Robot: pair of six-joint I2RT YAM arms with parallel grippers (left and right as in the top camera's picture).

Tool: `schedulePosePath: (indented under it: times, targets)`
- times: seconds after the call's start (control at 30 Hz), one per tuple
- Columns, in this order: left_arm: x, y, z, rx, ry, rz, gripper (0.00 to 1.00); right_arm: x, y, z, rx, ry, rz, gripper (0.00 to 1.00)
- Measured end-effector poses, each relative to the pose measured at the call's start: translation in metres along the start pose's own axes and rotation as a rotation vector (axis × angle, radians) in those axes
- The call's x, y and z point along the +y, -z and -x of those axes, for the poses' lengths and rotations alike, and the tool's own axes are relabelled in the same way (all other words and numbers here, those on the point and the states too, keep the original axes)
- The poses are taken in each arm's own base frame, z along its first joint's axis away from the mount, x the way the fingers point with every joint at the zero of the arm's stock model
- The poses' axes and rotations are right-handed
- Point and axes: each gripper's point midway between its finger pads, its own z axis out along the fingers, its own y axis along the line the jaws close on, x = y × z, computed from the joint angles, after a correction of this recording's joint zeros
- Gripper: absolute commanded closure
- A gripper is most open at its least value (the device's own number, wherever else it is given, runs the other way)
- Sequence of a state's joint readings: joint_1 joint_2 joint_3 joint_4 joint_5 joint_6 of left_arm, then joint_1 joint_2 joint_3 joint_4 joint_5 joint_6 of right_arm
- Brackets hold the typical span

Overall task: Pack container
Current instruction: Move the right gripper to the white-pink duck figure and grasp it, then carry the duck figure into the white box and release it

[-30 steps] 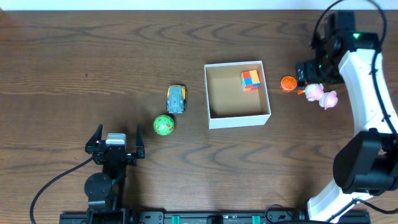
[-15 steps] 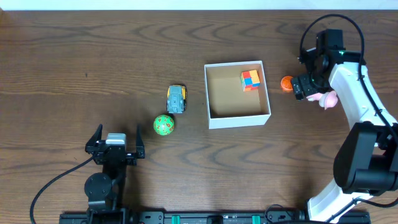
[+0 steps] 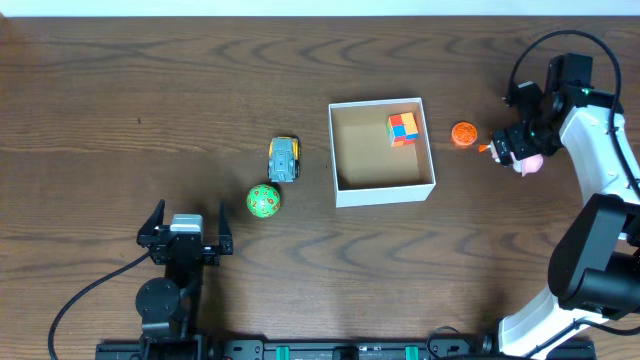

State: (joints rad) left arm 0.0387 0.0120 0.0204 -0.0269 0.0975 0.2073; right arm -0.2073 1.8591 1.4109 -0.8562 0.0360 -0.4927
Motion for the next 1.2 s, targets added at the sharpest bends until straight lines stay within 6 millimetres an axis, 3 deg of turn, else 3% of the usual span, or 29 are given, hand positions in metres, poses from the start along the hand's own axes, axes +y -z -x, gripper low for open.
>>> schedulePosePath:
  times: [0.1, 0.3, 0.53, 0.73, 0.87, 0.93, 1.2]
  targets:
    - [0.0, 0.0, 0.0, 0.0, 0.0, 0.0, 0.02, 0.002, -0.005, 0.003, -0.011, 0.005, 0.016, 0.01]
    - [0.0, 0.0, 0.0, 0.0, 0.0, 0.0, 0.02, 0.008, -0.034, -0.001, 0.034, 0.009, 0.051, 0.01]
    - [0.0, 0.0, 0.0, 0.0, 0.0, 0.0, 0.02, 0.012, -0.049, -0.005, 0.061, 0.01, 0.073, 0.01]
    - [0.0, 0.0, 0.0, 0.0, 0.0, 0.0, 0.02, 0.011, -0.052, -0.004, 0.055, 0.015, 0.072, 0.14]
    - [0.0, 0.0, 0.0, 0.0, 0.0, 0.0, 0.02, 0.009, -0.052, -0.001, 0.044, 0.004, 0.059, 0.35]
    - [0.0, 0.0, 0.0, 0.0, 0.0, 0.0, 0.02, 0.007, -0.052, 0.0, 0.044, -0.002, 0.051, 0.57]
    - [0.0, 0.0, 0.0, 0.0, 0.0, 0.0, 0.02, 0.006, -0.052, -0.001, 0.048, -0.034, 0.044, 0.9]
